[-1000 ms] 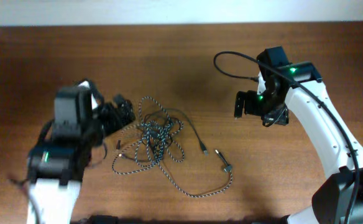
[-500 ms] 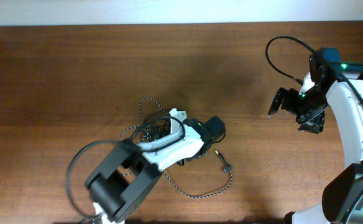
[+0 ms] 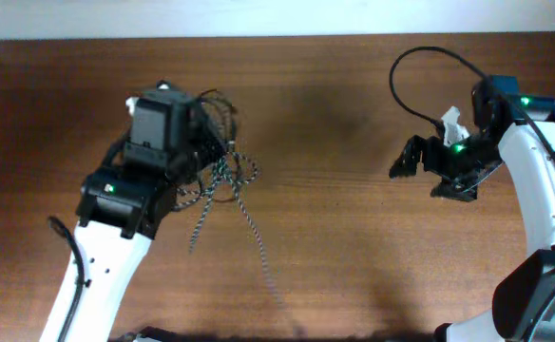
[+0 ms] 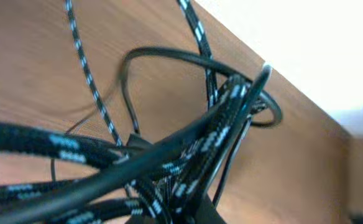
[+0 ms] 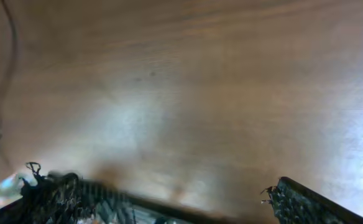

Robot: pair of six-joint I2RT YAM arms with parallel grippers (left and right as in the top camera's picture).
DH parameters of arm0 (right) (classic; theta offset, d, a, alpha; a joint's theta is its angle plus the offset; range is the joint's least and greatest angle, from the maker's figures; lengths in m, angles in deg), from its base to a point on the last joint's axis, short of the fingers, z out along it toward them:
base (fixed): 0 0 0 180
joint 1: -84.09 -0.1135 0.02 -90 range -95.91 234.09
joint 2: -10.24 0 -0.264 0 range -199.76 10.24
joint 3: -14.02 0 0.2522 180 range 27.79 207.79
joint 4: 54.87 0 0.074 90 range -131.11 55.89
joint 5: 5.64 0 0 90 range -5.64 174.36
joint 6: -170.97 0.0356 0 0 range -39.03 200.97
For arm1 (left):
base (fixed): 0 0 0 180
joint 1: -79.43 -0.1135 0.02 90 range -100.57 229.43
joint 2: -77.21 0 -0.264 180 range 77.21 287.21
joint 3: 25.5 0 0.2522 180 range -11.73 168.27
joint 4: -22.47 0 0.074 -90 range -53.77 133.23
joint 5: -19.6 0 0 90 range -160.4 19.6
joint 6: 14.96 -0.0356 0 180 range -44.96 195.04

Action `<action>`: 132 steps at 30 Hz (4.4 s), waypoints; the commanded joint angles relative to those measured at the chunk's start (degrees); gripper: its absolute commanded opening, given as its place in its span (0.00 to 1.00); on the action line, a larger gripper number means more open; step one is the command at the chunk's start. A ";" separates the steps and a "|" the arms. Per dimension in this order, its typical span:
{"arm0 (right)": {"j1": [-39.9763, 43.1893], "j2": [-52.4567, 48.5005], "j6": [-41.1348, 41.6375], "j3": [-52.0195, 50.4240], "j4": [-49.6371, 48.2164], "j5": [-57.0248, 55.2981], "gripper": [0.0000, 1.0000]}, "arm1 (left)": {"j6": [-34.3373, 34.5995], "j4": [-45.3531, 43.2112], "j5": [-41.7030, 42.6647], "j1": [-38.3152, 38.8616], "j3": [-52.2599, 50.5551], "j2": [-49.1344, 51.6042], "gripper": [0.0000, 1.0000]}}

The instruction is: Untangle cables

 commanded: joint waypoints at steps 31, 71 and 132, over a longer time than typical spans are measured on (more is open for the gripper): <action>-37.81 -0.68 24.35 -0.11 -42.88 -46.27 0.20 | -6.78 -89.11 73.72 -5.66 -41.68 0.07 0.00; -36.83 5.11 27.61 -0.44 -36.72 -1.16 0.32 | -36.87 -69.68 60.15 -14.29 -41.70 0.07 0.00; -41.42 -1.51 50.93 -0.15 -35.17 -13.79 0.22 | -39.17 -55.04 43.67 -14.29 -41.70 0.07 0.00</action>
